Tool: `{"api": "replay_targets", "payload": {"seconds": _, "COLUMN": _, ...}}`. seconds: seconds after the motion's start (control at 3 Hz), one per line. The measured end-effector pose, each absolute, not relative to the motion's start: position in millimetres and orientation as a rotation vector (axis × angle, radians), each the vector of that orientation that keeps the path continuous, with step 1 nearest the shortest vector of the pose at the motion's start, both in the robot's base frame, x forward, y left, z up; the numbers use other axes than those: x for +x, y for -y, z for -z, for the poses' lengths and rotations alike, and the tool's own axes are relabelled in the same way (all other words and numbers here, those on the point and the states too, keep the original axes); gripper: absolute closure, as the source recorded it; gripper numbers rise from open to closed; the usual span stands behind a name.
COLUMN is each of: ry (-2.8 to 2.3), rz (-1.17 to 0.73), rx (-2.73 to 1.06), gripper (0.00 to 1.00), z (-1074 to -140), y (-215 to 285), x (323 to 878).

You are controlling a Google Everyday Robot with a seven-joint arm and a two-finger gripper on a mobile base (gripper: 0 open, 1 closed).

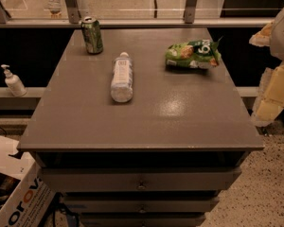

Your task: Place blue plastic bottle upright

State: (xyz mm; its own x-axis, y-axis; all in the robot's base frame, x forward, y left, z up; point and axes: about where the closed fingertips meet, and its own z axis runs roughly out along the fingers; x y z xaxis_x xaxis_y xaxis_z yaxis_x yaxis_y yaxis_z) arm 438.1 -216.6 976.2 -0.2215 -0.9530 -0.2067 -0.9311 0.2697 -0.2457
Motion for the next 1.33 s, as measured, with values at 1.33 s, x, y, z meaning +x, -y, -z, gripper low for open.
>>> {"api": "replay_targets", "payload": {"seconds": 1.33, "ry": -1.913, "rz": 0.031, "rx": -2.05, "gripper": 0.0, "z": -947, "y": 163, "x": 531}}
